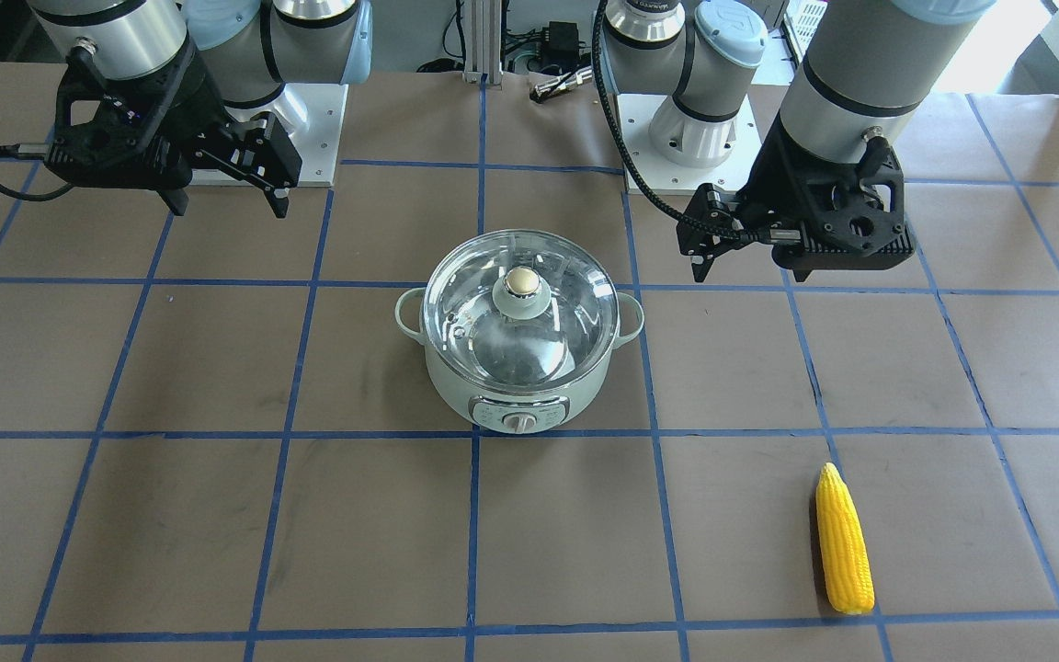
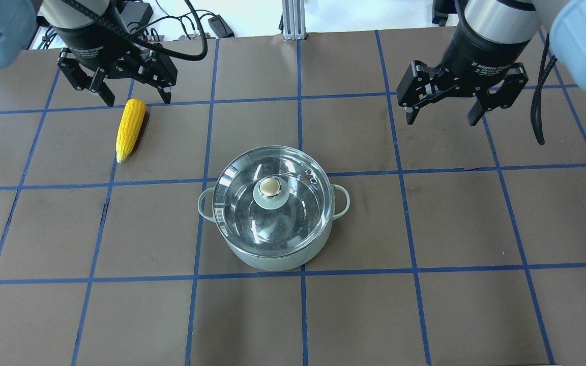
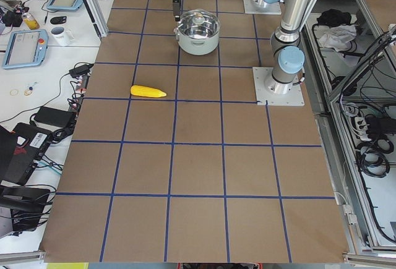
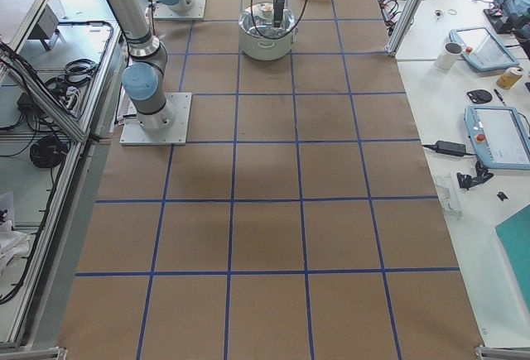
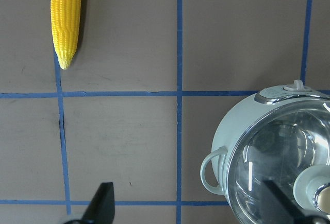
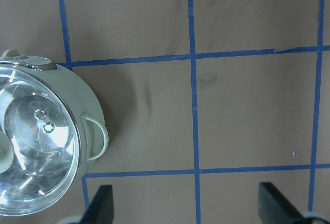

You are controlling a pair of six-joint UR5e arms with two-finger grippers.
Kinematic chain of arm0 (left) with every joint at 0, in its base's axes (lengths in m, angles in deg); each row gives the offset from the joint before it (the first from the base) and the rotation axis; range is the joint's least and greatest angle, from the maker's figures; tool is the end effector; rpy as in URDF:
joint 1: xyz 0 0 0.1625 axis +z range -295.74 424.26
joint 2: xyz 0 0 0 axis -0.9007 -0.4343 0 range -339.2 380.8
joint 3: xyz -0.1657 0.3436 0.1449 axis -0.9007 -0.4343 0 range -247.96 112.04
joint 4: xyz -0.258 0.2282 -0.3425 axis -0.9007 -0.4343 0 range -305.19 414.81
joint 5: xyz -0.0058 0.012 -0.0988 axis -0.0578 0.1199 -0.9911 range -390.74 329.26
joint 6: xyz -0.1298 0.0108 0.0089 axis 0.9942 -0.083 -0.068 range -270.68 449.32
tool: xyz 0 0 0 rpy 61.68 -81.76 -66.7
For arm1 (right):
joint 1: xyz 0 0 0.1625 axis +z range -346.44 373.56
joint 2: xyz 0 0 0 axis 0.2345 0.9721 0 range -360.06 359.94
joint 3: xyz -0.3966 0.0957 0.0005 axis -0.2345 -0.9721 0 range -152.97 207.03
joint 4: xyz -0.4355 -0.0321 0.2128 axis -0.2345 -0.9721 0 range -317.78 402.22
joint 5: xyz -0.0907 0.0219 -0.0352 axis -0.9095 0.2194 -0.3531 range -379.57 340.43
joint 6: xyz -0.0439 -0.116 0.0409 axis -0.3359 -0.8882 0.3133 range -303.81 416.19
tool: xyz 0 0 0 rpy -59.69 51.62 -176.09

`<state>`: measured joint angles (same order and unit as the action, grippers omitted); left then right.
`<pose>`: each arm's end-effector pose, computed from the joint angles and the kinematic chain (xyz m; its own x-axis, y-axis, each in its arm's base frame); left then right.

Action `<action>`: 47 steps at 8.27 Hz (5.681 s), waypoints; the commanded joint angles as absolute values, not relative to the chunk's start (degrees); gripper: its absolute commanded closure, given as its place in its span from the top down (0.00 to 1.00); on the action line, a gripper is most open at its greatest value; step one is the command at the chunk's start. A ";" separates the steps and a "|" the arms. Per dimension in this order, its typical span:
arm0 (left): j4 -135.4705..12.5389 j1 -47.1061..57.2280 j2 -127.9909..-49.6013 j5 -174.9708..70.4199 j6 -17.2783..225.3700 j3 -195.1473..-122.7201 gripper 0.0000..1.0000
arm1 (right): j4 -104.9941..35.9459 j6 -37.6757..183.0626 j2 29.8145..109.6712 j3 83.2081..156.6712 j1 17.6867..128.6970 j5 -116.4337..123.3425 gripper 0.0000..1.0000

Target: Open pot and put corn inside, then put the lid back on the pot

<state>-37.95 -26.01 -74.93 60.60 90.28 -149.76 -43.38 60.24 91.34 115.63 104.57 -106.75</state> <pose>-0.1331 -0.6058 0.4576 -0.9997 -0.0120 -0.0235 -0.0121 0.9999 0.0046 0.1494 -0.5501 0.4601 -0.9974 0.0544 -0.0471 0.0530 0.9981 0.0312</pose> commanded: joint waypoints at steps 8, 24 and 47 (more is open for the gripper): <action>-34.94 -16.12 -78.67 61.46 69.77 -149.61 1.00 | -43.12 60.32 91.34 115.63 104.62 -106.75 1.00; -2.23 -10.10 -107.96 60.84 54.33 -150.32 1.00 | -65.36 86.61 73.50 115.54 133.79 -109.79 0.99; -32.73 -28.52 -79.40 57.77 94.47 -152.06 0.00 | -44.28 70.03 90.81 115.36 112.04 -108.25 0.22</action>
<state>-32.29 -23.89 -80.22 58.16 88.30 -150.65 -49.86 76.53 87.49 115.36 119.67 -108.77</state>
